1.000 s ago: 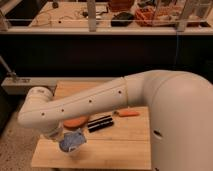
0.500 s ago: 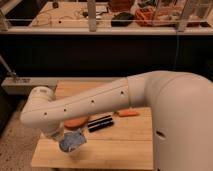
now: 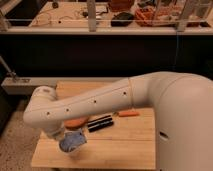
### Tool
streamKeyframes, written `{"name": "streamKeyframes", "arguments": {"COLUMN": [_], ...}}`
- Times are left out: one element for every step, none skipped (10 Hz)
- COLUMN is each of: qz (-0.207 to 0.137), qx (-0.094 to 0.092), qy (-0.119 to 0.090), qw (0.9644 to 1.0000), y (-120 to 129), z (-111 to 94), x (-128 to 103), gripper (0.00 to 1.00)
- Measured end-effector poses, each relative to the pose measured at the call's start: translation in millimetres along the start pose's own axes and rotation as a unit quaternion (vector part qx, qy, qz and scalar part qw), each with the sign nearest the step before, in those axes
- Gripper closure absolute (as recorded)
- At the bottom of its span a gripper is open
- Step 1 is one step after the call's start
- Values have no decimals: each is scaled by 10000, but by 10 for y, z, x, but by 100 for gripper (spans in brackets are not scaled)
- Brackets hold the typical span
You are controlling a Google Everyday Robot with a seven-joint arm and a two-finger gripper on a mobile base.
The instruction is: Place the white sponge in the ceramic cup
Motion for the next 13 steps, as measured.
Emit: {"name": "streamKeyframes", "arguments": {"qz": [7,15,24,43,63,73,83,88,95,94,77,72,76], "qx": [13,18,29,46,57,68,82,94,100,98,102,101,113], "qy": [-26,-45,-66,-99,-127,-147,-178,-202,-222,-234,-257,-295,-312], "qw": [10000,10000,10000,9999,9999,9998,9998,9997,9997,9996,9996,9995,9994], "y": [-3,-5,-6,-11,-13,-16,-18,-18,-17,-18,-23,-24,-34], "z": [3,7,8,8,13,14,19,20,26,32,41,51,61], "x": [7,16,26,44,66,78,95,107,125,130,119,108,112], "gripper": [93,93,93,93,93,93,93,93,93,95,98,99,99]}}
